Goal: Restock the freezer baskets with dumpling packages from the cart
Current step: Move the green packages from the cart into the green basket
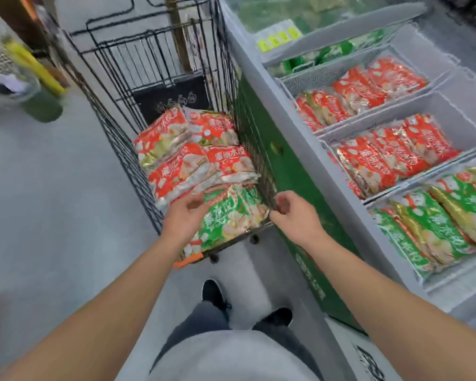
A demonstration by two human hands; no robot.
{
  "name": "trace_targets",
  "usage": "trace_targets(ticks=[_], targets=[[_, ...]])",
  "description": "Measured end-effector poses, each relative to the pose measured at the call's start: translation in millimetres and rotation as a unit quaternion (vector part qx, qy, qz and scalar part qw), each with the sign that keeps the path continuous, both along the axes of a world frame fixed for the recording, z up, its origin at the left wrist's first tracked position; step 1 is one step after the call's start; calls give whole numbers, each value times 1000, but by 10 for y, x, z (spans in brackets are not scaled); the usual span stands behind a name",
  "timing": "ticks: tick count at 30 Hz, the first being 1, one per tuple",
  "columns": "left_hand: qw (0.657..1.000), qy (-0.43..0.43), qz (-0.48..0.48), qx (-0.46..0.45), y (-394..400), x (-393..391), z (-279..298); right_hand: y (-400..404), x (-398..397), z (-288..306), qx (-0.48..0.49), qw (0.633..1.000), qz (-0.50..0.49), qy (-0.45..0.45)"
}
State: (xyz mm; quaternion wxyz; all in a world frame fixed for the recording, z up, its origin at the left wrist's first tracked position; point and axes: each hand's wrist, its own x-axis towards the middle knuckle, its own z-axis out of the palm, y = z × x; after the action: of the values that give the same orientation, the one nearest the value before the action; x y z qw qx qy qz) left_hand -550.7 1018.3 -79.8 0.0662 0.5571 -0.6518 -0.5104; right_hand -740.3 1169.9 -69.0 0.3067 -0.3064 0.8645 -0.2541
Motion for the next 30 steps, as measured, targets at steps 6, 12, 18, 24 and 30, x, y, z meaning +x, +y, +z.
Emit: trace_targets(ticks=[6, 12, 18, 24, 30], targets=[[996, -14, 70, 48, -261, 356, -330, -424, 175, -354, 51, 998, 25, -28], [986, -37, 116, 110, -320, 381, -719, -662, 114, -702, 107, 992, 52, -40], [974, -69, 160, 141, -352, 218, -1014, -859, -94, -998, 154, 980, 113, -56], [957, -82, 219, 173, -314, 71, -1291, -1051, -315, -1369, 204, 965, 136, -96], [925, -90, 308, 202, -396, -59, -1631, -1252, -415, -1749, 270, 940, 143, -149]])
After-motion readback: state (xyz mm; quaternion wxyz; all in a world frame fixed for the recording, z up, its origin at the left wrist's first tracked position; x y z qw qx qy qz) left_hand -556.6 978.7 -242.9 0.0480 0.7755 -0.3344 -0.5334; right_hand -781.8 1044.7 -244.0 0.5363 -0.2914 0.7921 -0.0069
